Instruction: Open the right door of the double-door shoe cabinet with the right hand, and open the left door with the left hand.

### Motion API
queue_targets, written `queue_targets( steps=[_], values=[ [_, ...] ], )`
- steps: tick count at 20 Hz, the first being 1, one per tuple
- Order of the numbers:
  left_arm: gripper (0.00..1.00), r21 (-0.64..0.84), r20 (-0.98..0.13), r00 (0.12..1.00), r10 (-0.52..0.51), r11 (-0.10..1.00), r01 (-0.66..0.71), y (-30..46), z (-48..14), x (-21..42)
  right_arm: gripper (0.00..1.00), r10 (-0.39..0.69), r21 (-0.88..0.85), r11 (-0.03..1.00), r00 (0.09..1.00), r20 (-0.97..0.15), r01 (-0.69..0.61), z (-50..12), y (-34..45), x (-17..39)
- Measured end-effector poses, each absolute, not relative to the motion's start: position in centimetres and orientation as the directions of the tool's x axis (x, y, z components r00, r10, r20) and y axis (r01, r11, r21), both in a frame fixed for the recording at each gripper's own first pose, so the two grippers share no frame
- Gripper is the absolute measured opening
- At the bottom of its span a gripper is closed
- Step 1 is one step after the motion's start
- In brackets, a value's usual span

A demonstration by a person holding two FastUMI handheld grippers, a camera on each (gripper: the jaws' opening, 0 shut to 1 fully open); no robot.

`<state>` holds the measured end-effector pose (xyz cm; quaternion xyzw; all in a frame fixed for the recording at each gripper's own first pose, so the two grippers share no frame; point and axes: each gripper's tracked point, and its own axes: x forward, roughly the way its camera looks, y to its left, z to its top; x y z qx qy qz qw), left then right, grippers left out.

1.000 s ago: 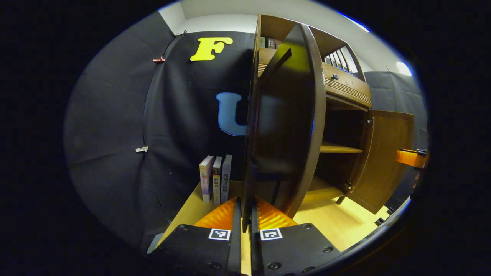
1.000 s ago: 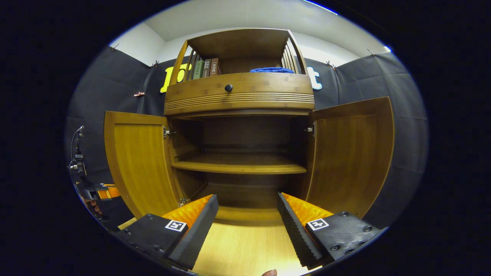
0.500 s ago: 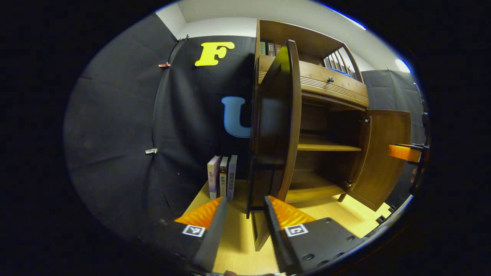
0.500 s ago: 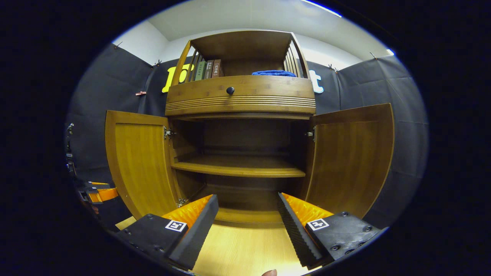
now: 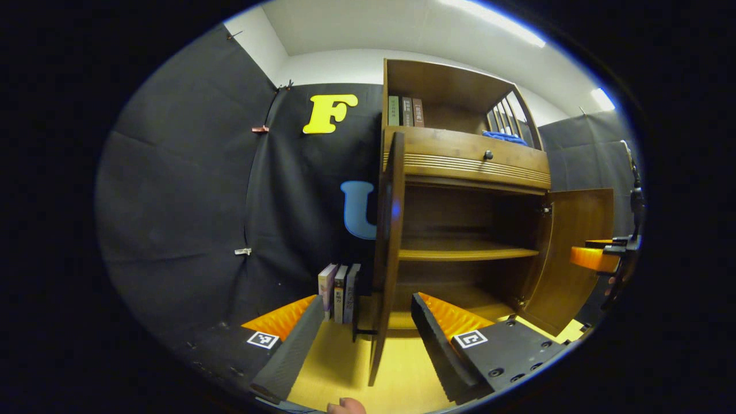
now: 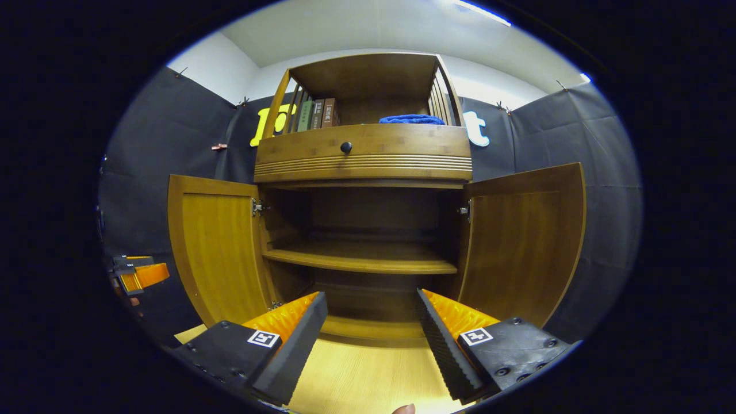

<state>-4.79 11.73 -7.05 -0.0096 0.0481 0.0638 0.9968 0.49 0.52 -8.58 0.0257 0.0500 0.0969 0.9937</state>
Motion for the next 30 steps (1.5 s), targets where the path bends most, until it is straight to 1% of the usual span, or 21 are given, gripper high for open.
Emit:
queue_targets(
  steps=[1, 2, 3, 4, 5, 6, 11, 12, 13, 16, 21, 22, 23, 24, 25, 28, 30],
  values=[
    [0.95, -0.002, -0.096, 0.987, 0.129, 0.992, -0.13, 10.8, -6.9, -4.9, 0.98, 0.201, 0.06, 0.979, 0.976, -0.088, -0.196, -8.5, 0.2, 0.3],
    [0.97, 0.007, -0.092, 0.988, 0.128, 0.992, -0.128, 9.7, -6.6, -4.8, 0.96, 0.202, 0.061, 0.978, 0.976, -0.085, -0.197, -8.4, -0.3, 0.1],
    [0.94, 0.013, -0.093, 0.988, 0.123, 0.992, -0.122, 8.4, -6.4, -4.7, 0.98, 0.204, 0.068, 0.978, 0.975, -0.082, -0.199, -8.3, -0.7, 0.0],
    [0.94, 0.015, -0.091, 0.988, 0.122, 0.993, -0.121, 7.4, -6.1, -4.8, 0.98, 0.205, 0.075, 0.977, 0.976, -0.077, -0.199, -8.2, -1.2, -0.2],
    [0.94, 0.011, -0.088, 0.989, 0.117, 0.993, -0.116, 6.3, -5.6, -4.6, 1.0, 0.203, 0.08, 0.977, 0.977, -0.068, -0.197, -7.9, -1.7, -0.3],
    [0.94, 0.005, -0.087, 0.99, 0.109, 0.994, -0.109, 5.2, -5.3, -4.5, 0.98, 0.198, 0.08, 0.978, 0.978, -0.063, -0.193, -7.9, -2.3, -0.3],
    [0.95, 0.023, -0.074, 0.994, 0.076, 0.997, -0.074, 1.0, -3.7, -3.8, 0.98, 0.198, 0.105, 0.976, 0.979, -0.049, -0.192, -7.7, -4.2, -0.8],
    [0.93, 0.026, -0.07, 0.995, 0.072, 0.997, -0.07, 0.3, -3.5, -3.8, 0.98, 0.2, 0.103, 0.975, 0.979, -0.044, -0.195, -7.7, -4.6, -1.0],
    [0.95, 0.03, -0.067, 0.995, 0.073, 0.997, -0.071, -0.2, -3.3, -3.8, 0.98, 0.2, 0.094, 0.976, 0.979, -0.038, -0.196, -7.6, -4.9, -1.1],
    [0.94, 0.039, -0.064, 0.995, 0.073, 0.997, -0.071, -1.6, -3.2, -3.8, 0.98, 0.211, 0.068, 0.976, 0.977, -0.023, -0.209, -7.2, -5.4, -1.5],
    [0.95, 0.027, -0.061, 0.994, 0.088, 0.996, -0.087, -3.0, -3.2, -3.6, 0.98, 0.228, 0.082, 0.971, 0.973, -0.02, -0.226, -7.0, -6.0, -1.9],
    [0.94, 0.027, -0.061, 0.994, 0.09, 0.996, -0.089, -3.1, -3.4, -3.6, 1.0, 0.226, 0.084, 0.971, 0.974, -0.019, -0.224, -6.9, -6.2, -1.9],
    [0.92, 0.026, -0.062, 0.994, 0.093, 0.995, -0.091, -3.3, -3.4, -3.5, 1.0, 0.226, 0.085, 0.971, 0.974, -0.019, -0.223, -7.0, -6.4, -1.9],
    [0.92, 0.023, -0.063, 0.994, 0.093, 0.995, -0.092, -3.5, -3.5, -3.5, 1.0, 0.223, 0.084, 0.972, 0.975, -0.017, -0.221, -6.9, -6.6, -1.9],
    [0.92, 0.019, -0.064, 0.994, 0.093, 0.996, -0.092, -3.7, -3.6, -3.5, 0.98, 0.223, 0.083, 0.972, 0.975, -0.017, -0.221, -7.0, -6.8, -1.9],
    [0.95, 0.012, -0.056, 0.994, 0.092, 0.996, -0.091, -4.0, -3.5, -3.5, 0.97, 0.22, 0.08, 0.973, 0.975, -0.016, -0.218, -7.0, -7.3, -1.8],
    [0.92, 0.009, -0.053, 0.994, 0.091, 0.996, -0.091, -4.2, -3.5, -3.5, 0.96, 0.219, 0.079, 0.973, 0.976, -0.015, -0.217, -7.0, -7.6, -1.9]
  ],
)
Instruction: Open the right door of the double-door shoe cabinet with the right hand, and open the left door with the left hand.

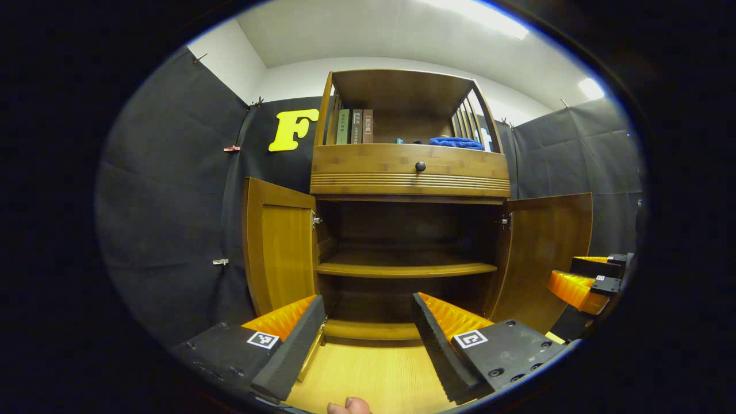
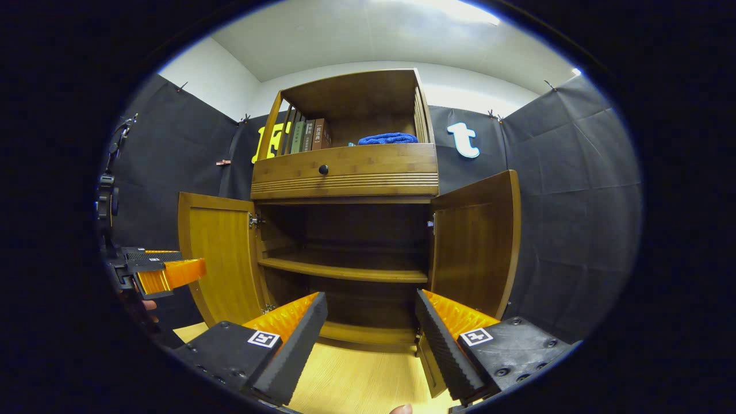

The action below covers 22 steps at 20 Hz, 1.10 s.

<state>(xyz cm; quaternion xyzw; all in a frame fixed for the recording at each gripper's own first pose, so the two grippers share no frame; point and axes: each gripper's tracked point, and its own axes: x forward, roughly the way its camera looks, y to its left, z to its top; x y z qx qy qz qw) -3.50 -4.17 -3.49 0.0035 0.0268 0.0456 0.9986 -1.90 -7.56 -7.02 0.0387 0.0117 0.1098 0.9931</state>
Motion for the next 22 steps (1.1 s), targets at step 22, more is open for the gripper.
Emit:
queue_targets(
  steps=[22],
  values=[
    [0.93, 0.035, -0.051, 0.992, 0.115, 0.993, -0.114, -4.04, -3.51, -3.45, 0.96, 0.233, 0.077, 0.97, 0.972, -0.003, -0.232, -6.74, -7.93, -1.65]
  ],
)
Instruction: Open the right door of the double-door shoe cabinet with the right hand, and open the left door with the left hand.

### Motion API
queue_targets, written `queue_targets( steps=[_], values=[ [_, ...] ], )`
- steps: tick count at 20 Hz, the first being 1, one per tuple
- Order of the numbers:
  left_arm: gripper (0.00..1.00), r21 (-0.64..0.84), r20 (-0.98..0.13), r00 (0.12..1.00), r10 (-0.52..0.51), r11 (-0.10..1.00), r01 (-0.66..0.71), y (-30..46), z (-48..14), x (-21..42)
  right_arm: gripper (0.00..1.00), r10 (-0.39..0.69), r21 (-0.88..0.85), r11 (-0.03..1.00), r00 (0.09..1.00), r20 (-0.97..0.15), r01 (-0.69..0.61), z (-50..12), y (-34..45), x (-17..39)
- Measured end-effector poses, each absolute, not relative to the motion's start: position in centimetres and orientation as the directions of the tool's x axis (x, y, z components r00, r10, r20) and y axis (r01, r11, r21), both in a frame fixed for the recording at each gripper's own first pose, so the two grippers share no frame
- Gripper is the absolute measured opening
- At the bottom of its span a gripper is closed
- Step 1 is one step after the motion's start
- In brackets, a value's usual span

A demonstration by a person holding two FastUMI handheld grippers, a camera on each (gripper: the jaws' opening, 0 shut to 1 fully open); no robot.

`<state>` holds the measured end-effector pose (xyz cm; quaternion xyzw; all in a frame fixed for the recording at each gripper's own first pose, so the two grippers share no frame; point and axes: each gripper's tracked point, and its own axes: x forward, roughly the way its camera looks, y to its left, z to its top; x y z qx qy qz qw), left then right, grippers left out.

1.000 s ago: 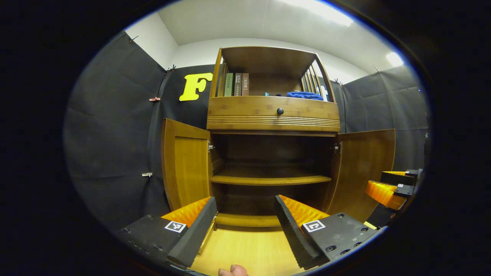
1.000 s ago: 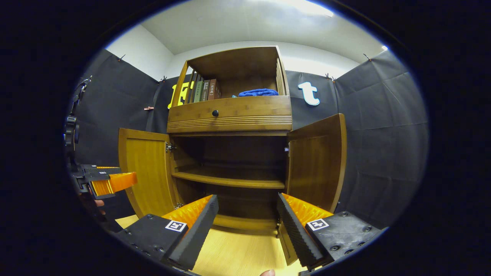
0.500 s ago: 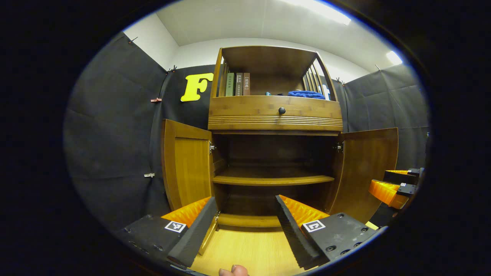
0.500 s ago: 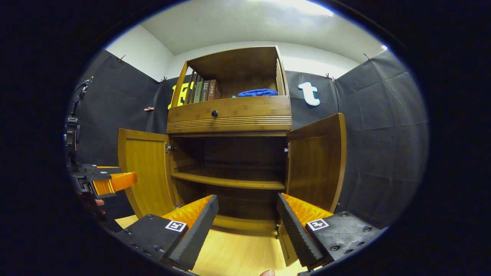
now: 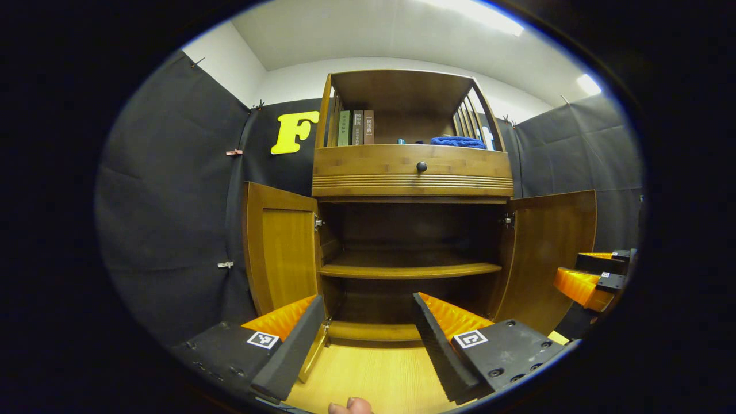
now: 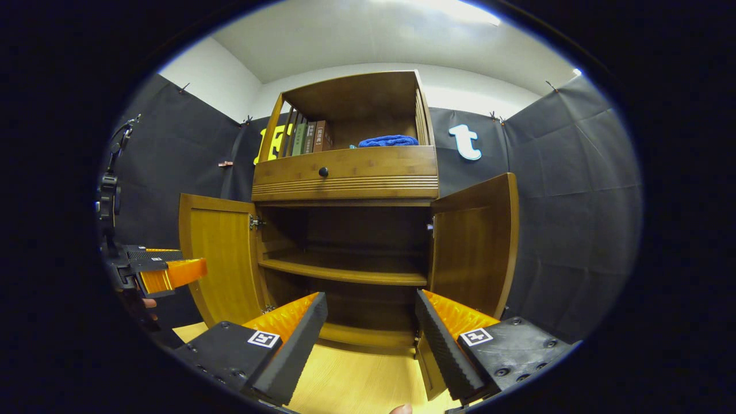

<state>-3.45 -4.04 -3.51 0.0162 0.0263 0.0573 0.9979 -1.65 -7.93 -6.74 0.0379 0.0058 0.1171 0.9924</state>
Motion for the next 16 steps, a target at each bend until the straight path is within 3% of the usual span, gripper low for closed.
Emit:
queue_targets(
  steps=[16],
  values=[
    [0.95, 0.043, -0.06, 0.992, 0.109, 0.993, -0.107, -4.14, -4.15, -3.0, 0.96, 0.239, 0.065, 0.969, 0.971, -0.009, -0.238, -7.19, -7.74, -1.34]
  ],
)
